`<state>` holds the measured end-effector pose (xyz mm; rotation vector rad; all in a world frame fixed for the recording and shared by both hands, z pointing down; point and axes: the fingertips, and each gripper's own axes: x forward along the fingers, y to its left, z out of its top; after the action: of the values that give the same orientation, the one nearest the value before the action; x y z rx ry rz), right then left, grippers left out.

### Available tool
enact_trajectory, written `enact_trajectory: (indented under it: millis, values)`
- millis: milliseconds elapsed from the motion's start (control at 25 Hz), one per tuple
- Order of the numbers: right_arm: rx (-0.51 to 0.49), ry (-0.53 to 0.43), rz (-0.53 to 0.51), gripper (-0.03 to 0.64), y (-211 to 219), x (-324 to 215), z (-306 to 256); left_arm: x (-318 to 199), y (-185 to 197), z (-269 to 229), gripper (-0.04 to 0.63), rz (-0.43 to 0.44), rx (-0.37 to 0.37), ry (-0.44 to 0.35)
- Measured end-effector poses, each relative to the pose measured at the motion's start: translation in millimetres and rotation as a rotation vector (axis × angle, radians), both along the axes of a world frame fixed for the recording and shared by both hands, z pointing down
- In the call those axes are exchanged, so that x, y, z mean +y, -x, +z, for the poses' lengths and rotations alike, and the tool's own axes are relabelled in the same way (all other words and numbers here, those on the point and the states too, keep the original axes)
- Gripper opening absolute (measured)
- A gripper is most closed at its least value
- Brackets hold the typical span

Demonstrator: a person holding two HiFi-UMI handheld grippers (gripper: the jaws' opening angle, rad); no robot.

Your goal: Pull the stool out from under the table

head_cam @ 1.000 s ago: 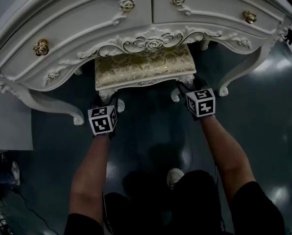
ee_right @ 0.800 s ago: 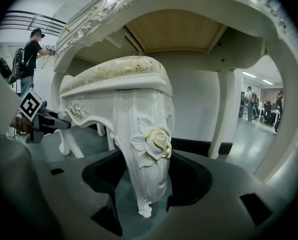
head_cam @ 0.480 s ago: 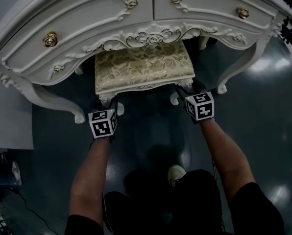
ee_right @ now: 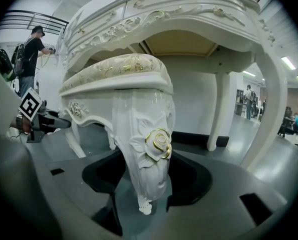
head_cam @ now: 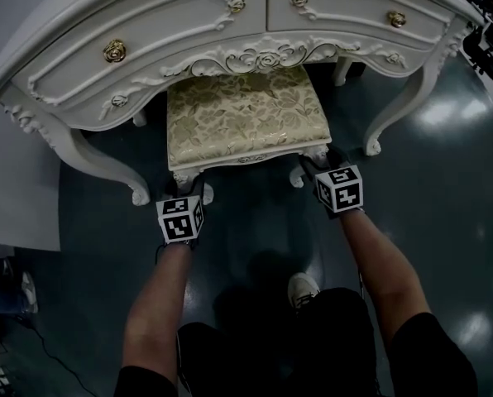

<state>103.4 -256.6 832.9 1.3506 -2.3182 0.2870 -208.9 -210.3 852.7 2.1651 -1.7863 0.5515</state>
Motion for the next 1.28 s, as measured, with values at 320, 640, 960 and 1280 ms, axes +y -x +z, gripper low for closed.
enact_trajectory:
  millis: [320, 640, 960, 1280]
  values:
    - [0.019, 0.018, -0.005, 0.279, -0.8, 38.6, 6.5, 41.7, 1.8, 3.2, 0.251, 0.008, 0.001, 0.010]
    - [0.018, 0.032, -0.008, 0.278, 6.0, 73.5, 3.5, 72.5, 7.3, 1.9, 0.250, 0.022, -0.004, 0.007]
    - [0.024, 0.045, -0.013, 0.278, 6.7, 103.9, 4.9, 102.9, 7.9, 3.3, 0.250, 0.031, -0.001, 0.020]
    - [0.022, 0.053, -0.021, 0.278, 12.5, 129.0, 4.7, 129.2, 12.5, 3.2, 0.249, 0.046, 0.001, 0.015]
